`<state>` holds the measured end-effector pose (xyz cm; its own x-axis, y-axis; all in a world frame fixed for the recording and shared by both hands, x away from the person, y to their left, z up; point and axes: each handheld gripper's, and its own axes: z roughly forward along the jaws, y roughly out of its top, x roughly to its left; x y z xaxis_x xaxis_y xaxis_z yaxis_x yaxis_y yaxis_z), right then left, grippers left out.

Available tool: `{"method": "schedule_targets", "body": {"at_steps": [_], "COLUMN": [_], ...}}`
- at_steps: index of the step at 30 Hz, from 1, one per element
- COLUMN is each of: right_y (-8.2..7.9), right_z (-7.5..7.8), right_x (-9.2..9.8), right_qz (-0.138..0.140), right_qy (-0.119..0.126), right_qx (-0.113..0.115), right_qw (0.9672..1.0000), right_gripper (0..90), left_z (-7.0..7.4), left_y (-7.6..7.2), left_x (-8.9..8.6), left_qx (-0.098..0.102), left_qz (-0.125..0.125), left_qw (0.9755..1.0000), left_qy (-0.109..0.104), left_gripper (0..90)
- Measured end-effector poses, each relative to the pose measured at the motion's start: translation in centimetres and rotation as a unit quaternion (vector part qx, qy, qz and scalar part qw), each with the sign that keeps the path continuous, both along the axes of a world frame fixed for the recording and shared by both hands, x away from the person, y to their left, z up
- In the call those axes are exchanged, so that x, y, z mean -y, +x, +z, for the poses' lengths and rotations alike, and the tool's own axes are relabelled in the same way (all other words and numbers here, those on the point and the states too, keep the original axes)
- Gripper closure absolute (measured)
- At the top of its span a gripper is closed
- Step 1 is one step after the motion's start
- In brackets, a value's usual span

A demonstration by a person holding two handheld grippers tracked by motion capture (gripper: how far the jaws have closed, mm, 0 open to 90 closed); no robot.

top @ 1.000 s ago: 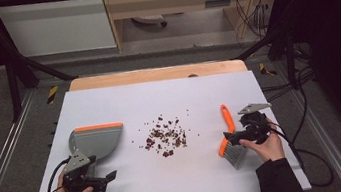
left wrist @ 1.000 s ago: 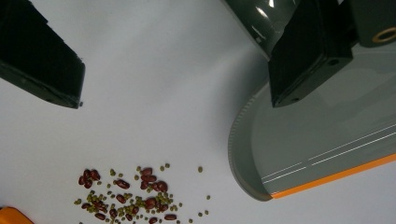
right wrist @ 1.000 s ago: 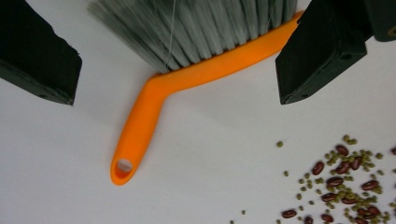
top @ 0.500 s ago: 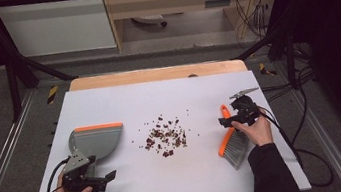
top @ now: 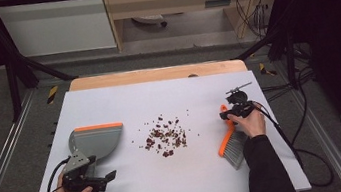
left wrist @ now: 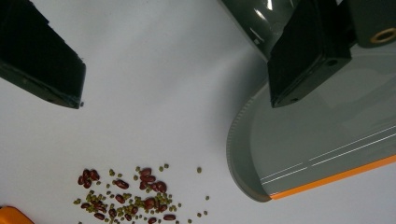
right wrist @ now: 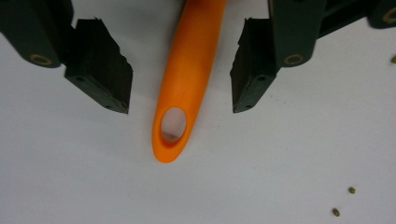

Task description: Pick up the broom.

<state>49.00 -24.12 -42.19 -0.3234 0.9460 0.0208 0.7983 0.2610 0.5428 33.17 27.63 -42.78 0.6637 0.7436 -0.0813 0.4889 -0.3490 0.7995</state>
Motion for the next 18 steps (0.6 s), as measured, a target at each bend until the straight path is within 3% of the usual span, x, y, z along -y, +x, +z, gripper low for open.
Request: {"method": "schedule_targets", "body": {"at_steps": [10, 18], "right_y": [0.52, 0.67], "right_z": [-0.56, -0.67], "right_x": [-0.25, -0.53], "right_qz": [-0.009, -0.019], "right_qy": [-0.006, -0.014], "right_qx": [-0.035, -0.051], "right_qw": [0.9993, 0.9984], "right_gripper": [54.7, 60.0], "left_z": [0.00, -0.05], "left_y": [0.00, 0.01], "left_x": [0.03, 0.07], "left_qx": [0.000, -0.001], "left_qz": [-0.001, -0.001], "left_qw": [1.0000, 1.0000], "left_qy": [0.000, 0.000], "left_gripper": [4.2, 4.4]}}
